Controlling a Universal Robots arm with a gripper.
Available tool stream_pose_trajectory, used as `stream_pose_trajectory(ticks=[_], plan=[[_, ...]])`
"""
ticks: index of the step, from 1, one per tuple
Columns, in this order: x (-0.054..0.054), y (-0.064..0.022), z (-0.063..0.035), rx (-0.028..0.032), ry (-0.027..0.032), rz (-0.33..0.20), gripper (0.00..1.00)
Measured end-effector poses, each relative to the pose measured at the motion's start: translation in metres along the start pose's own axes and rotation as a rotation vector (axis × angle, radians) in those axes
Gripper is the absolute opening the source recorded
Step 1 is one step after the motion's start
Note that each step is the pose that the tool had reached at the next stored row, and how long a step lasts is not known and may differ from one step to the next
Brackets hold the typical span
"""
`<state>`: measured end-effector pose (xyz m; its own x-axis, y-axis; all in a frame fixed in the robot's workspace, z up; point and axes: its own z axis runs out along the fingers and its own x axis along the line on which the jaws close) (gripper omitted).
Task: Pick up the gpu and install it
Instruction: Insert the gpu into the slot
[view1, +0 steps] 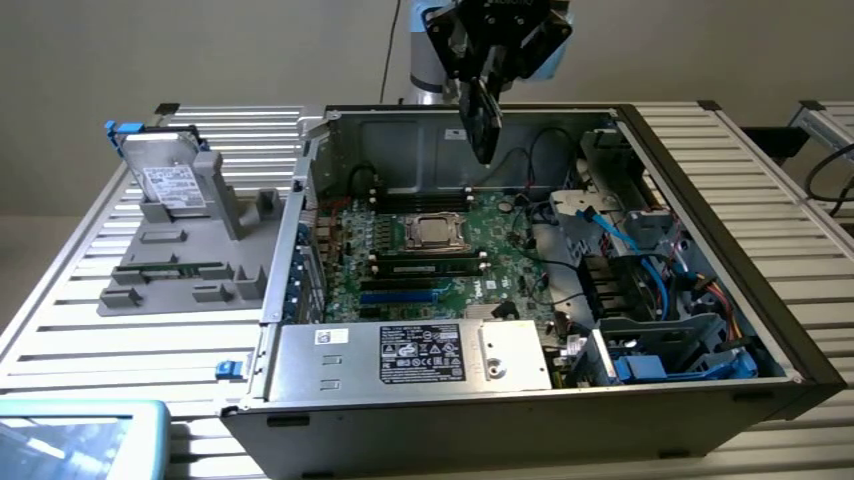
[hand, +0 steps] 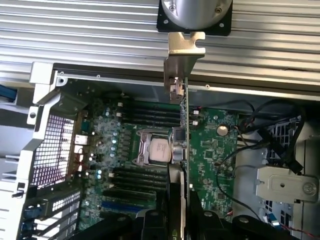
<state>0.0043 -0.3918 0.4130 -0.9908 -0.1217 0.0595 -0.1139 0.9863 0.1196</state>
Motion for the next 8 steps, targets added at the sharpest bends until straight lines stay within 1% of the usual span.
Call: stream_pose_trajectory(ticks=[3,8], plan=[[0.0,0.0,0.0,0.0019,0.0062,-0.051,0.28],[0.0,0.0,0.0,0.0073,0.017,-0.14,0.28]])
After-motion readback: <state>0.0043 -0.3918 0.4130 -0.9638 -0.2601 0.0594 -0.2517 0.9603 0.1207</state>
